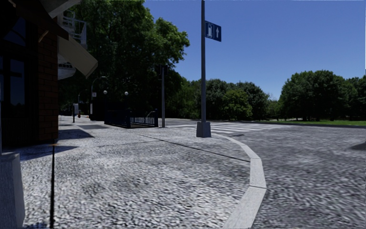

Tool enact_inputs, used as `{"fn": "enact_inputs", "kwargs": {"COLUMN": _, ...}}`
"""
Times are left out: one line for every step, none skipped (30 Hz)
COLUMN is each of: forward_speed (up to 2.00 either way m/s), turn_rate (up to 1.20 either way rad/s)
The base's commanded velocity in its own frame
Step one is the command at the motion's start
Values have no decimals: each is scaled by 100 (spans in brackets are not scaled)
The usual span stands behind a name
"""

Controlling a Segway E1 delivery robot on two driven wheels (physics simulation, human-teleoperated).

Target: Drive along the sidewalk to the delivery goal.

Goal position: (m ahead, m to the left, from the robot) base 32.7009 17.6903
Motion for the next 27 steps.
{"fn": "enact_inputs", "kwargs": {"forward_speed": 88, "turn_rate": 0}}
{"fn": "enact_inputs", "kwargs": {"forward_speed": 88, "turn_rate": 0}}
{"fn": "enact_inputs", "kwargs": {"forward_speed": 89, "turn_rate": 0}}
{"fn": "enact_inputs", "kwargs": {"forward_speed": 91, "turn_rate": 0}}
{"fn": "enact_inputs", "kwargs": {"forward_speed": 95, "turn_rate": 0}}
{"fn": "enact_inputs", "kwargs": {"forward_speed": 98, "turn_rate": 0}}
{"fn": "enact_inputs", "kwargs": {"forward_speed": 100, "turn_rate": 0}}
{"fn": "enact_inputs", "kwargs": {"forward_speed": 101, "turn_rate": 0}}
{"fn": "enact_inputs", "kwargs": {"forward_speed": 101, "turn_rate": 0}}
{"fn": "enact_inputs", "kwargs": {"forward_speed": 106, "turn_rate": 0}}
{"fn": "enact_inputs", "kwargs": {"forward_speed": 113, "turn_rate": 0}}
{"fn": "enact_inputs", "kwargs": {"forward_speed": 122, "turn_rate": 0}}
{"fn": "enact_inputs", "kwargs": {"forward_speed": 130, "turn_rate": 0}}
{"fn": "enact_inputs", "kwargs": {"forward_speed": 139, "turn_rate": 0}}
{"fn": "enact_inputs", "kwargs": {"forward_speed": 146, "turn_rate": 0}}
{"fn": "enact_inputs", "kwargs": {"forward_speed": 152, "turn_rate": 0}}
{"fn": "enact_inputs", "kwargs": {"forward_speed": 156, "turn_rate": 0}}
{"fn": "enact_inputs", "kwargs": {"forward_speed": 164, "turn_rate": 0}}
{"fn": "enact_inputs", "kwargs": {"forward_speed": 167, "turn_rate": 0}}
{"fn": "enact_inputs", "kwargs": {"forward_speed": 170, "turn_rate": 0}}
{"fn": "enact_inputs", "kwargs": {"forward_speed": 173, "turn_rate": 0}}
{"fn": "enact_inputs", "kwargs": {"forward_speed": 173, "turn_rate": 0}}
{"fn": "enact_inputs", "kwargs": {"forward_speed": 177, "turn_rate": 0}}
{"fn": "enact_inputs", "kwargs": {"forward_speed": 180, "turn_rate": 0}}
{"fn": "enact_inputs", "kwargs": {"forward_speed": 182, "turn_rate": 0}}
{"fn": "enact_inputs", "kwargs": {"forward_speed": 183, "turn_rate": 13}}
{"fn": "enact_inputs", "kwargs": {"forward_speed": 184, "turn_rate": 36}}
